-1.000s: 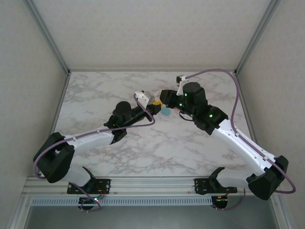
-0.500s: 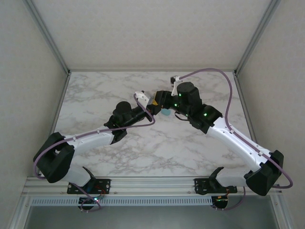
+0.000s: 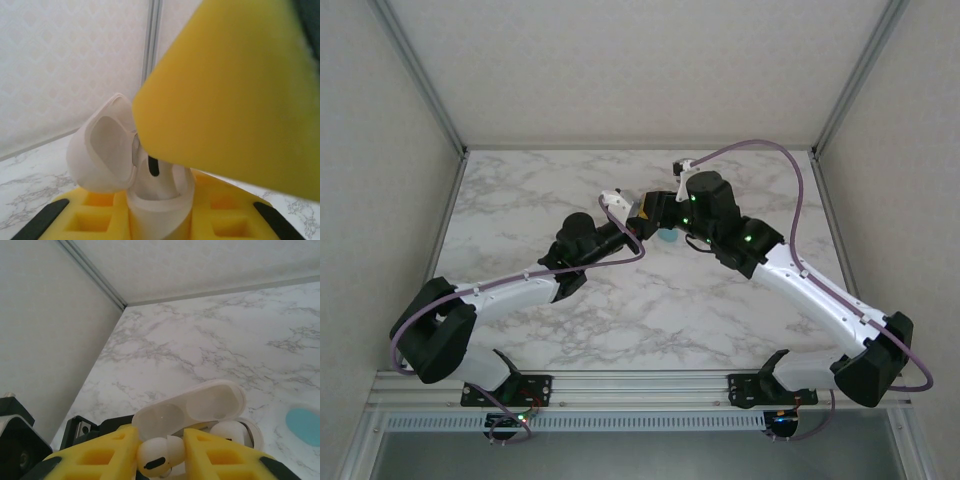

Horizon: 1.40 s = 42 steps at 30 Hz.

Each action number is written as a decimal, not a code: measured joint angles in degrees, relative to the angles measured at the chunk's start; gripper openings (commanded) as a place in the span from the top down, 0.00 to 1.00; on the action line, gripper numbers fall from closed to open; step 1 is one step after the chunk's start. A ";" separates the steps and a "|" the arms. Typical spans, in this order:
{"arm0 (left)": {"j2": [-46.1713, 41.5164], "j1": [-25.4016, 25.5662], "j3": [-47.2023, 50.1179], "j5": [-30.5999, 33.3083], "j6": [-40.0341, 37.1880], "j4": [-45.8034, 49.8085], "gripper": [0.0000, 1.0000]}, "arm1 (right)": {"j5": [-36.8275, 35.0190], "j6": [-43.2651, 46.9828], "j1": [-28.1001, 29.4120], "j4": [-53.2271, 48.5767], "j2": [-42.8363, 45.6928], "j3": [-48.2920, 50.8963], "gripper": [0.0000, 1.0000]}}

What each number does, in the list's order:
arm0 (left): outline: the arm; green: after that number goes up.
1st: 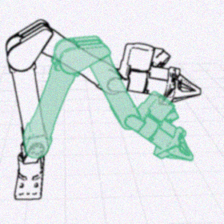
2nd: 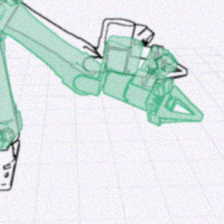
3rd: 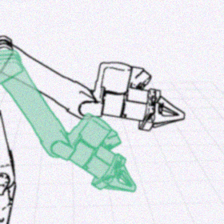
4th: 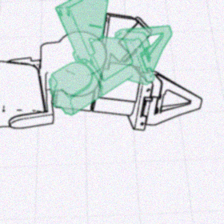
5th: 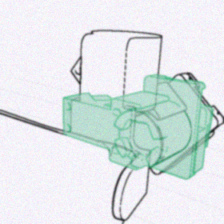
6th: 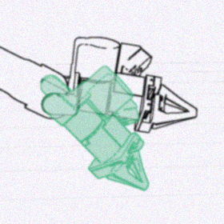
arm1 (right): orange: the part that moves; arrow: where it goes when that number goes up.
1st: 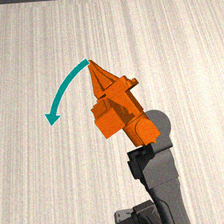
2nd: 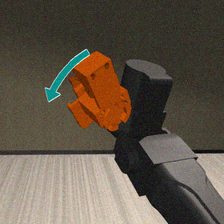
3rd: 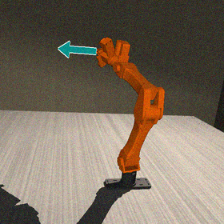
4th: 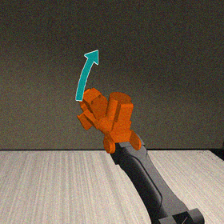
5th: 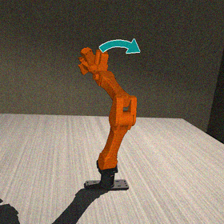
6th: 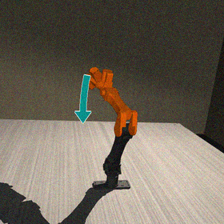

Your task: Insert wireless bluetooth earbuds into charging case

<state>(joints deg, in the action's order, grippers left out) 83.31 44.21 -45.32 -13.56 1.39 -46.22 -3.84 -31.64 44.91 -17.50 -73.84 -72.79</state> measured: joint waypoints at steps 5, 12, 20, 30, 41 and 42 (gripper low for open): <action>-0.02 0.00 0.00 0.00 -0.02 -0.33 1.00 | 0.50 1.05 0.04 -3.17 -0.42 -1.90 0.67; -0.04 0.00 0.00 0.00 -0.04 -0.26 1.00 | 0.57 1.92 0.15 -5.53 -1.46 -3.87 0.65; -0.28 0.00 0.00 -0.02 -0.07 -0.24 1.00 | 0.55 2.71 0.15 -7.39 -1.99 -5.57 0.60; -1.03 0.00 0.00 -0.02 -0.33 -0.11 1.00 | 0.39 3.85 0.26 -9.11 -2.01 -7.23 0.56; -1.79 0.00 0.00 -0.04 -0.94 0.72 1.00 | 1.49 4.02 0.26 -9.42 -1.70 -8.22 0.70; -1.79 0.00 0.00 -0.04 -0.96 0.90 1.00 | 1.77 4.04 0.26 -9.49 -1.68 -8.35 0.71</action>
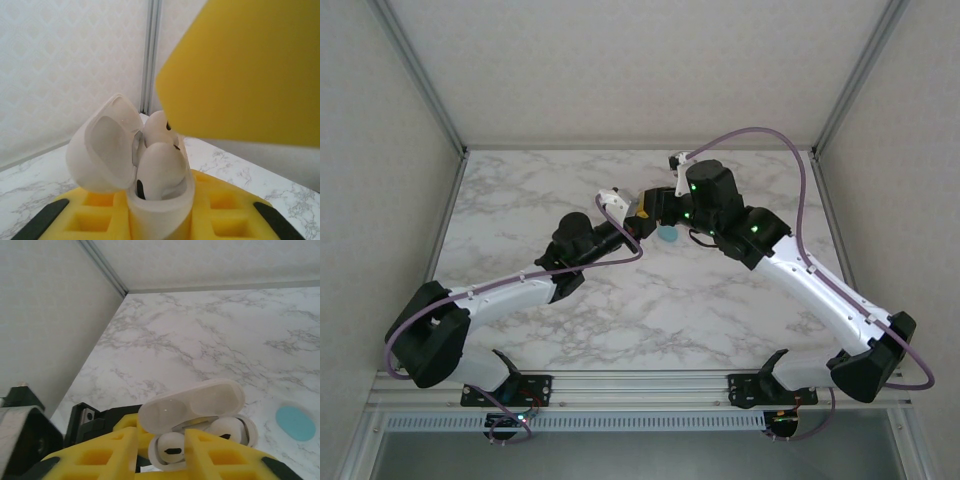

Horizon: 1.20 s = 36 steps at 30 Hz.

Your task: Insert wireless bluetooth earbuds into charging case

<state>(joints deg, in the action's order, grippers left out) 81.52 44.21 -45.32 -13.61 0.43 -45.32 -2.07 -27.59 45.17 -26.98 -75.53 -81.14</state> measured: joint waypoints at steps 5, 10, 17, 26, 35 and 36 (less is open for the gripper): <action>0.00 0.00 0.00 0.00 -0.20 0.46 1.00 | 0.79 0.20 0.00 -0.72 0.02 -0.92 0.72; -0.11 0.00 0.00 -0.04 -0.83 1.11 1.00 | 0.74 1.07 0.00 -0.72 0.70 -0.94 0.66; -1.97 0.00 0.00 -3.21 -5.60 7.52 1.00 | -2.54 3.02 -1.77 -2.89 4.83 -2.05 0.61; -4.44 0.00 -1.07 -8.33 -11.06 15.50 1.00 | 9.60 2.95 -15.54 -10.25 0.94 -7.85 0.53; -4.63 0.00 -2.49 -10.64 -12.28 17.75 1.00 | 24.39 2.99 -20.24 -15.47 -8.02 -9.88 0.50; -4.63 0.00 -2.60 -10.86 -12.31 17.90 1.00 | 25.49 2.99 -20.37 -15.96 -8.87 -10.23 0.49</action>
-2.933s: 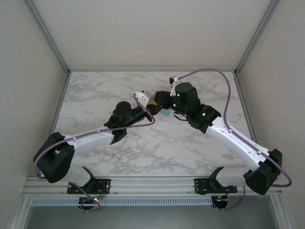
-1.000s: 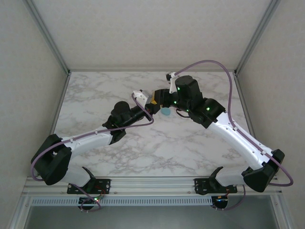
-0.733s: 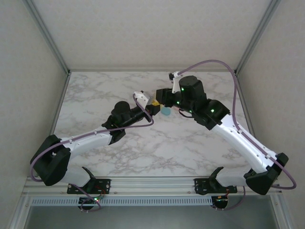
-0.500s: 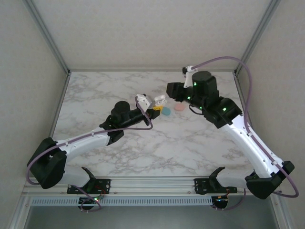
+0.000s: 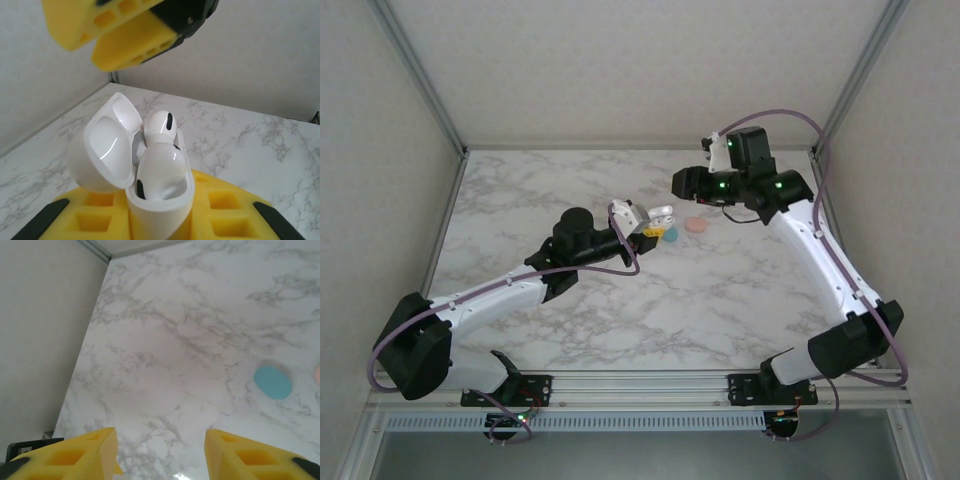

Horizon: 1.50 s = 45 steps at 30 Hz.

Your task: Insert wireless bluetooth earbuds into charging case

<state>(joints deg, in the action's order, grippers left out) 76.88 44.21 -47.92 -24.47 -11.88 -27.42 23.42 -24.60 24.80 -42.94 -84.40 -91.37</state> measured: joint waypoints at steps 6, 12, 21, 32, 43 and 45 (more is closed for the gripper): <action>0.02 0.00 -0.39 -0.59 -0.20 0.33 1.00 | 4.28 0.17 -0.02 -1.99 -3.19 -2.05 0.49; 0.11 0.00 -0.55 -0.59 -0.42 0.70 1.00 | 7.96 1.40 -0.02 -4.09 -5.51 -4.81 0.49; 0.90 0.00 -1.42 -0.57 -0.46 0.94 1.00 | 12.17 4.48 0.00 -7.76 -8.33 -6.78 0.51; 1.29 -0.04 -1.49 -0.61 -0.37 1.18 1.00 | 13.94 10.05 -0.02 -11.93 -8.48 -7.43 0.53; 1.55 -0.17 -1.49 -0.33 0.07 1.25 1.00 | 13.75 10.29 -0.07 -11.56 -4.92 -4.76 0.53; 1.55 -0.17 -1.49 -0.13 0.09 1.18 1.00 | 13.75 10.29 -0.04 -11.74 -4.24 -4.13 0.53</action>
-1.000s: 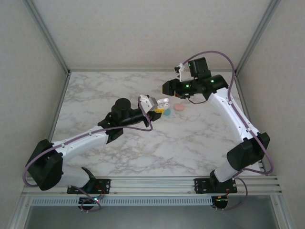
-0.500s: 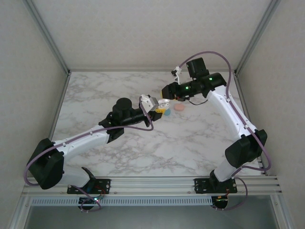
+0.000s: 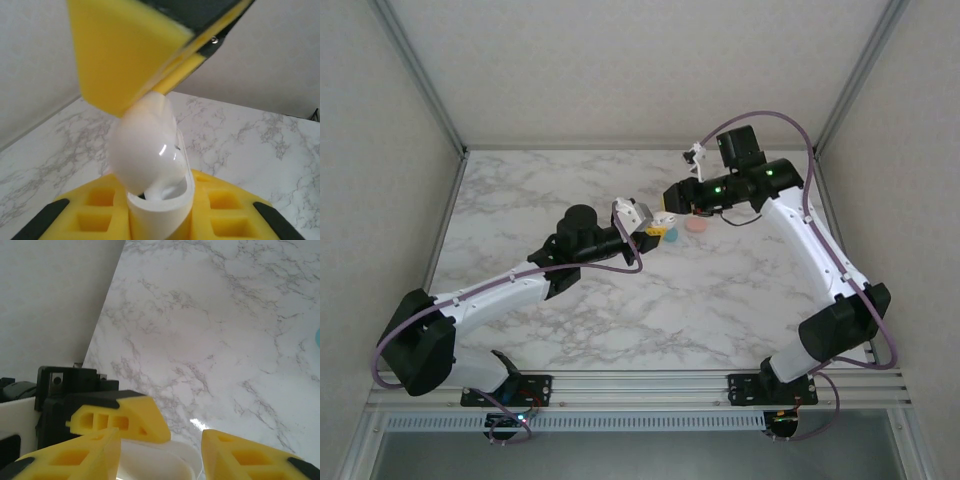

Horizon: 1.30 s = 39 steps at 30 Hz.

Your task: Insert wireless bluetooth earbuds into charging case

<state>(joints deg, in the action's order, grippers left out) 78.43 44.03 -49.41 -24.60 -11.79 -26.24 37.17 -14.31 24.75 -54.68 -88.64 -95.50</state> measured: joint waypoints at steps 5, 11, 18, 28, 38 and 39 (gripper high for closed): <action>0.00 0.00 0.00 0.44 0.28 -0.13 1.00 | -0.96 -0.09 0.04 -0.04 0.52 1.11 0.51; 0.00 -0.04 0.00 1.40 1.90 0.37 1.00 | -9.05 -1.86 -0.04 1.49 3.72 3.41 0.47; 3.43 -0.66 0.00 2.84 9.64 3.74 0.98 | -21.88 -5.31 -1.88 6.08 10.23 12.17 0.47; 19.37 -3.74 -5.68 -1.03 25.75 15.43 0.99 | -26.16 -9.84 -4.92 10.16 11.04 20.31 0.47; 31.61 -5.31 -16.68 -4.81 36.65 26.34 0.97 | -26.60 -11.21 -4.96 12.09 11.02 22.03 0.47; 32.09 -5.29 -16.96 -5.01 37.18 26.93 0.97 | -26.69 -11.28 -5.01 12.09 11.02 22.05 0.48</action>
<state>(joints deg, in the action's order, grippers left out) 110.52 38.74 -66.37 -29.61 25.39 0.69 10.48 -25.58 19.75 -42.59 -77.62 -73.45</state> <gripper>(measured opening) 0.209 0.526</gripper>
